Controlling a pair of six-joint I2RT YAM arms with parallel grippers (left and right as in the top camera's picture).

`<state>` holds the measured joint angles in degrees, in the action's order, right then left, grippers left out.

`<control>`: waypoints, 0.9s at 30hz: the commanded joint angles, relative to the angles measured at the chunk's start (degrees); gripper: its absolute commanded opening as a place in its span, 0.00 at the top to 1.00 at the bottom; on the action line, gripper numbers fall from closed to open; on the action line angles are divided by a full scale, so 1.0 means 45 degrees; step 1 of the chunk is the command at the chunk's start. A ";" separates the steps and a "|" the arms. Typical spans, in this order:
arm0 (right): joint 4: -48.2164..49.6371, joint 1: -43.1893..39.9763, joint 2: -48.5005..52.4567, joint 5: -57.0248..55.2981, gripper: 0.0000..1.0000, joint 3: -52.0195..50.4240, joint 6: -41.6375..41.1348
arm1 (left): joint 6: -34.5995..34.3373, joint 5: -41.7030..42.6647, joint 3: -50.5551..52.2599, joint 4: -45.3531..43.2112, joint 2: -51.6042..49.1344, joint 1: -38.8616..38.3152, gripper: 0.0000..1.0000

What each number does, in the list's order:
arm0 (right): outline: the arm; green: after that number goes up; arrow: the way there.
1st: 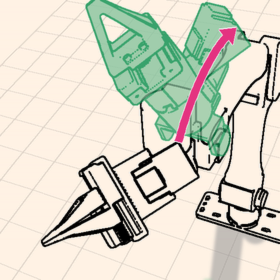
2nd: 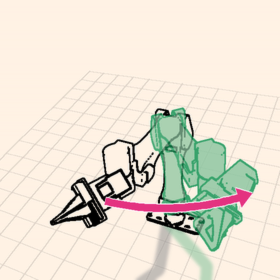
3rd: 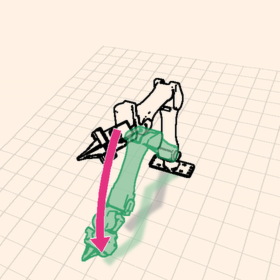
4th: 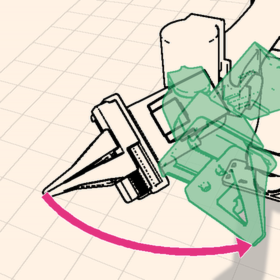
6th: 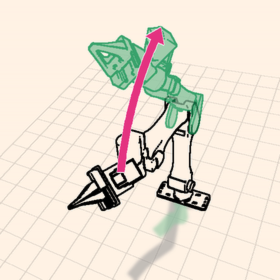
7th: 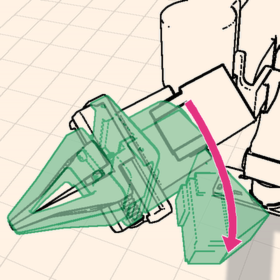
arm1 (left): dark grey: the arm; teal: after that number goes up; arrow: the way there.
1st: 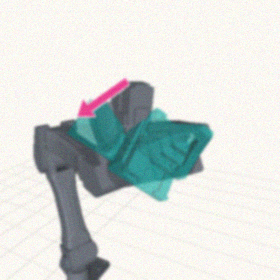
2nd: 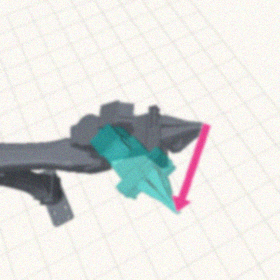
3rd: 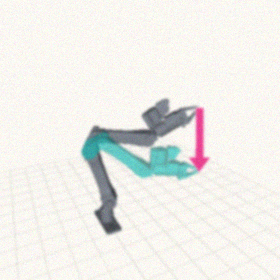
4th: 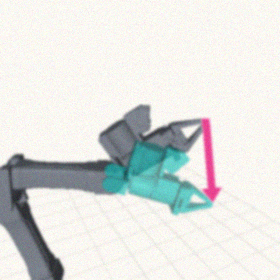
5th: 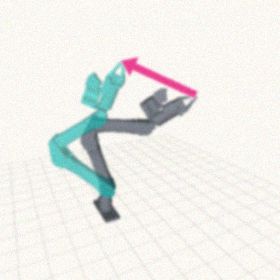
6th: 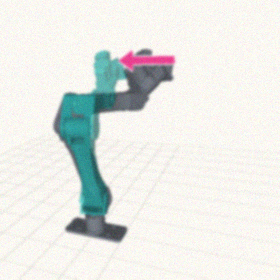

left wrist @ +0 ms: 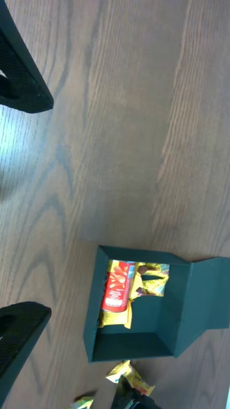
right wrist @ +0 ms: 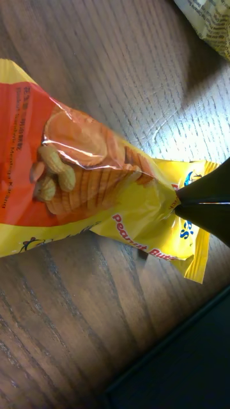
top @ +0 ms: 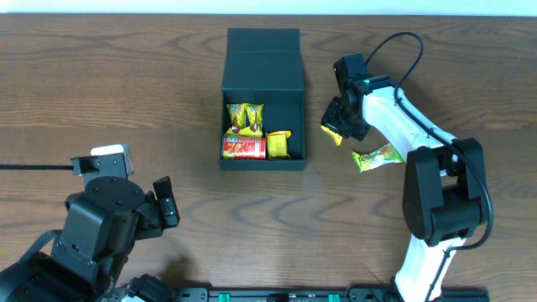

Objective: Pack container
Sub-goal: 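Grasp the yellow peanut snack packet right of the box with right gripper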

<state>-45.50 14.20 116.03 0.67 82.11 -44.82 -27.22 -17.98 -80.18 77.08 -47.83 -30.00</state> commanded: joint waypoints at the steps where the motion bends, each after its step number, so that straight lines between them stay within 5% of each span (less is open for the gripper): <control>1: 0.0015 -0.0063 0.0287 -0.0034 0.98 -0.0039 -0.0073 | -0.0146 -0.0005 0.0049 0.0097 0.0034 0.0073 0.05; 25: -0.2467 0.0534 -0.3002 0.0034 0.99 0.3653 0.3036 | -0.0155 0.0000 0.0636 -0.0185 0.0024 0.0073 0.04; 27: -0.2905 0.0525 -0.2885 -0.0311 0.67 0.3585 0.2380 | -0.0160 0.0010 0.0636 -0.0233 0.0024 0.0073 0.05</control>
<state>-57.23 16.12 102.21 1.89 98.19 -33.15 -27.22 -17.98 -77.54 76.29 -47.88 -30.00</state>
